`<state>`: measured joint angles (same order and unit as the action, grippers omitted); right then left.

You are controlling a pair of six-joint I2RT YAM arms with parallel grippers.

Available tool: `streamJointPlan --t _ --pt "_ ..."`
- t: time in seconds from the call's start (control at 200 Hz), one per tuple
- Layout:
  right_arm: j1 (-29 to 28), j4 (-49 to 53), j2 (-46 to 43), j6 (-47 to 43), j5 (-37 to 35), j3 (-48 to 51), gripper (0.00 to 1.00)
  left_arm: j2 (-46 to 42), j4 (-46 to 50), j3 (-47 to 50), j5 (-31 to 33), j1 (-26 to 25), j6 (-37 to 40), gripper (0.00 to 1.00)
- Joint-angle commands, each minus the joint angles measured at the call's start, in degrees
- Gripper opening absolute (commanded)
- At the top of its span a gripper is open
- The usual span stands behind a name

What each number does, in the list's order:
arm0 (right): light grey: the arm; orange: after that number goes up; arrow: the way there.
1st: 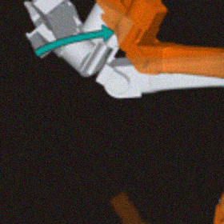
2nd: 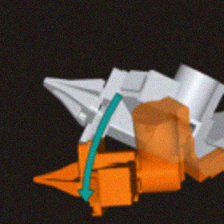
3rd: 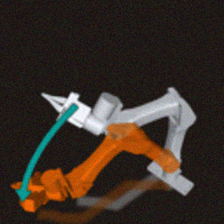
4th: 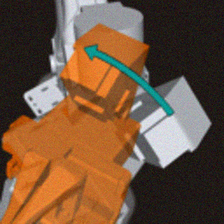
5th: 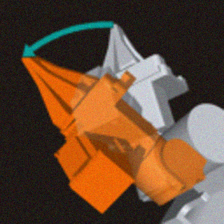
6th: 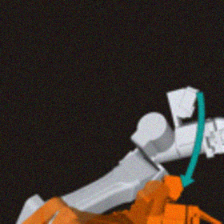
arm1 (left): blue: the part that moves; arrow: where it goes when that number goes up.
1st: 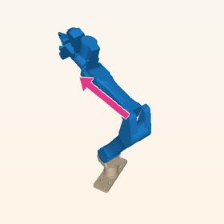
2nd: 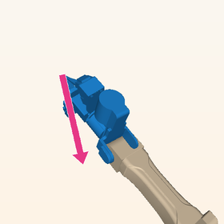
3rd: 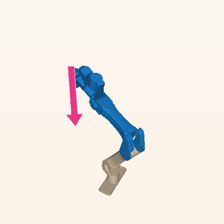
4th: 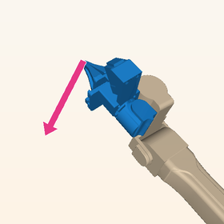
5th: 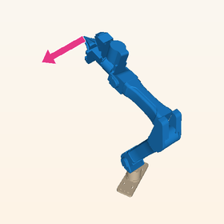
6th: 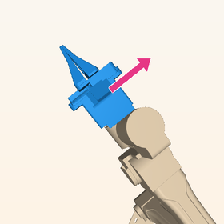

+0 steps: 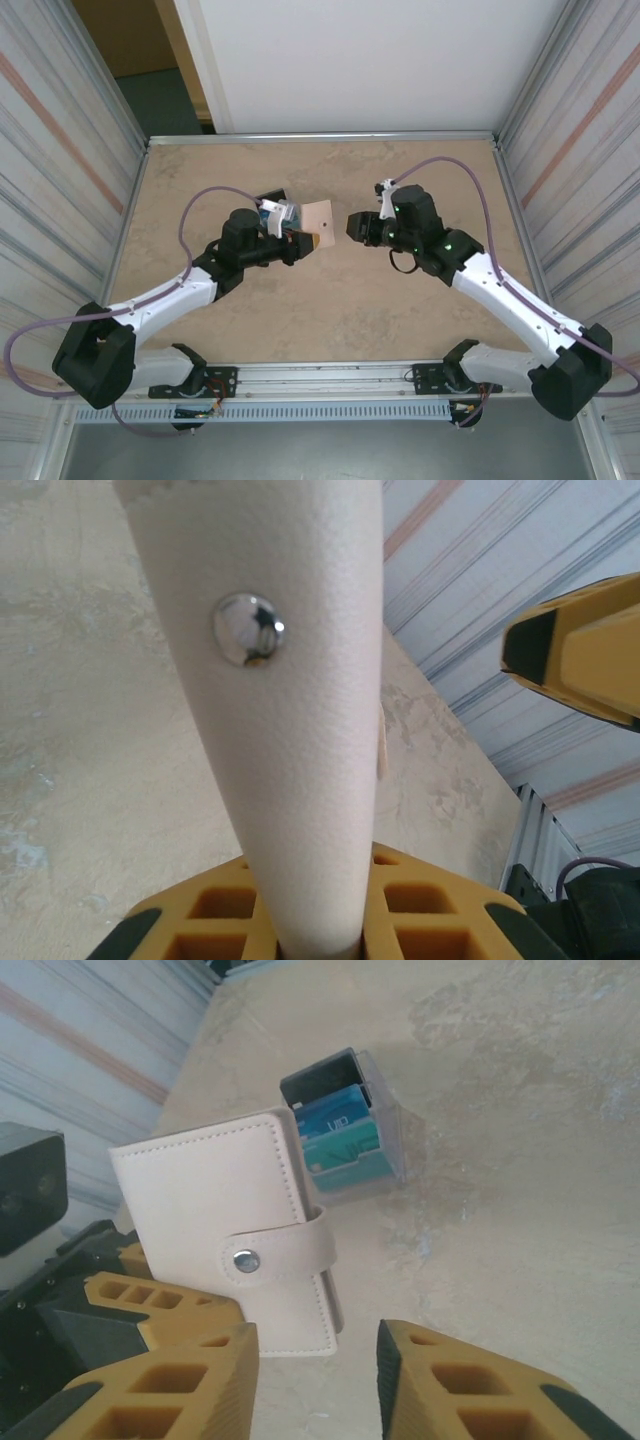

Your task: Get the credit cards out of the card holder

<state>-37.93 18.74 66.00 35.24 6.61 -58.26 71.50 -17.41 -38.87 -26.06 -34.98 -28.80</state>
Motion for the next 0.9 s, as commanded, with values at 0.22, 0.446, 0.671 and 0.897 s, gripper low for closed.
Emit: streamJointPlan --t 0.22,0.446,0.671,0.897 --pt "-6.6 5.7 9.6 -4.9 -7.5 -10.1 0.32 0.4 -0.4 -1.4 2.0 0.0 -1.2 0.02" --pt "-9.7 10.1 15.2 -6.5 -11.0 -15.2 0.33 0.4 0.0 -1.5 2.2 0.0 -1.0 0.02" --pt "-10.5 10.7 17.7 -6.9 -11.7 -16.7 0.34 0.5 -0.3 -1.7 1.4 0.0 -0.8 0.02" --pt "-10.5 10.2 19.5 -7.1 -12.3 -17.7 0.35 1.2 -1.0 -2.0 -0.5 0.0 -0.6 0.01"
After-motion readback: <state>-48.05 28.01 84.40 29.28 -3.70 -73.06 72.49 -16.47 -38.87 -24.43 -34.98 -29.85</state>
